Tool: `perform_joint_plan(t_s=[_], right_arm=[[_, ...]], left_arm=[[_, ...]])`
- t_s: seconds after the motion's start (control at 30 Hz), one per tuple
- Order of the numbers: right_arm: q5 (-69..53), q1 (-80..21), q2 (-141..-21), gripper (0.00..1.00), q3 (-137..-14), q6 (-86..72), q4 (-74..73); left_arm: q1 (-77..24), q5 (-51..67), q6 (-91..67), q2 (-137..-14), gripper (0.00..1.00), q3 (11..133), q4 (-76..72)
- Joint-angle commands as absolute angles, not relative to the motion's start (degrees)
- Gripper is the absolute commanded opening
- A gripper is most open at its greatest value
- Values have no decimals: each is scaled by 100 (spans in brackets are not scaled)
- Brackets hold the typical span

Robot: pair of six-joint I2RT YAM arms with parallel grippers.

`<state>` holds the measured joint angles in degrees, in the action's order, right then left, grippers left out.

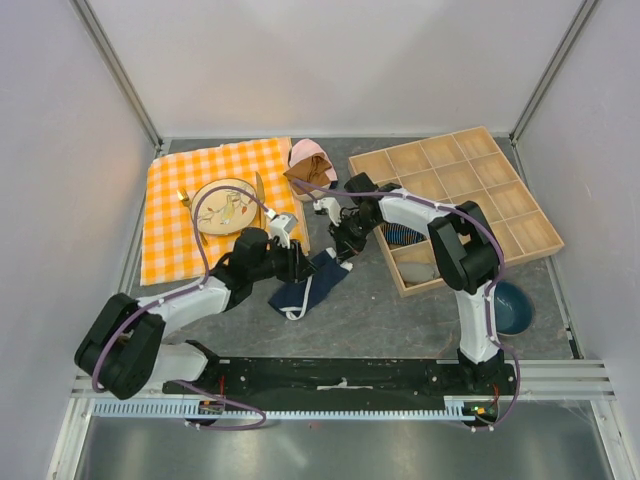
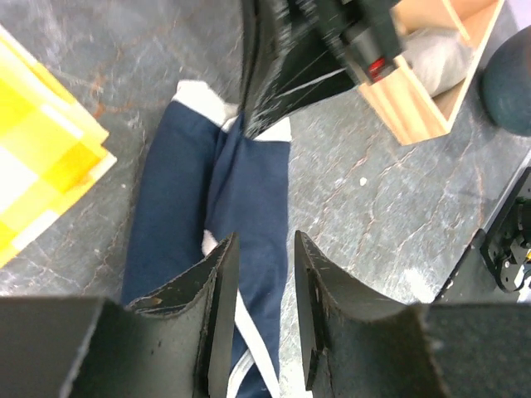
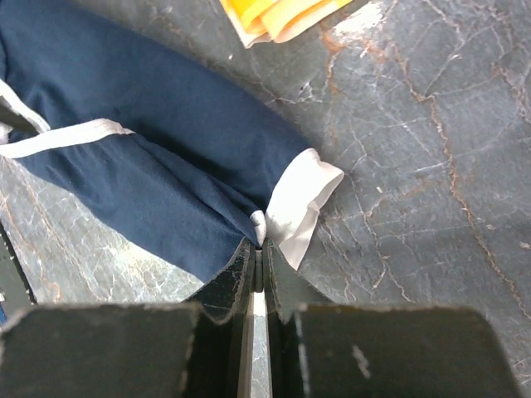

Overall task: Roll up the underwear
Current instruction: Fold the underwear at the center of the board.

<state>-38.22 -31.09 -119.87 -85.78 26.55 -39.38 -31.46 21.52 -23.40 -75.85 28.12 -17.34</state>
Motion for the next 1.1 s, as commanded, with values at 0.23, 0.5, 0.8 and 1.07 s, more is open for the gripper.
perform_joint_plan(t_s=[0.23,0.5,0.8,1.07], right_arm=[[-3410,-3234,-12252,11,-8657,2065,-3489],[-3401,-3234,-12226,13,-8605,2092,-3524],[-3472,-3217,-12077,29,-8736,2583,-3980],[-3525,-3138,-11400,55,-9096,3383,-4544]], left_arm=[[-3181,2557,-2373,-7417,28,2540,-2566],[-3199,2365,-2733,-8717,25,2531,-3068],[-3190,1362,-3208,-9123,24,2637,-1872],[-3190,1424,-3199,-9088,26,2681,-1767]])
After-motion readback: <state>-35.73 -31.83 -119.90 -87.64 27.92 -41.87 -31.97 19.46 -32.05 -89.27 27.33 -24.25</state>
